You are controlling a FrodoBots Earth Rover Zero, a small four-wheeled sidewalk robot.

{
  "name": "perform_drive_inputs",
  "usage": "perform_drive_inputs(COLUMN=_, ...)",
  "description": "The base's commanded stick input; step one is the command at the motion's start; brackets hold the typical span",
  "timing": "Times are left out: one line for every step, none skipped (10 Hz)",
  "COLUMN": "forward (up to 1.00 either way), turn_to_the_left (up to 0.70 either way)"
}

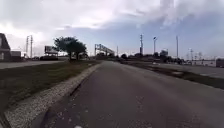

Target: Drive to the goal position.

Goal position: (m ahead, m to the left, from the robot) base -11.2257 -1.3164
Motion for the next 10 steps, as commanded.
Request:
perform_drive_inputs(forward=0.06, turn_to_the_left=0.01)
perform_drive_inputs(forward=0.06, turn_to_the_left=0.01)
perform_drive_inputs(forward=0.06, turn_to_the_left=0.01)
perform_drive_inputs(forward=0.06, turn_to_the_left=0.01)
perform_drive_inputs(forward=0.06, turn_to_the_left=0.01)
perform_drive_inputs(forward=0.06, turn_to_the_left=0.01)
perform_drive_inputs(forward=0.06, turn_to_the_left=0.01)
perform_drive_inputs(forward=0.06, turn_to_the_left=0.01)
perform_drive_inputs(forward=0.06, turn_to_the_left=0.01)
perform_drive_inputs(forward=0.06, turn_to_the_left=0.01)
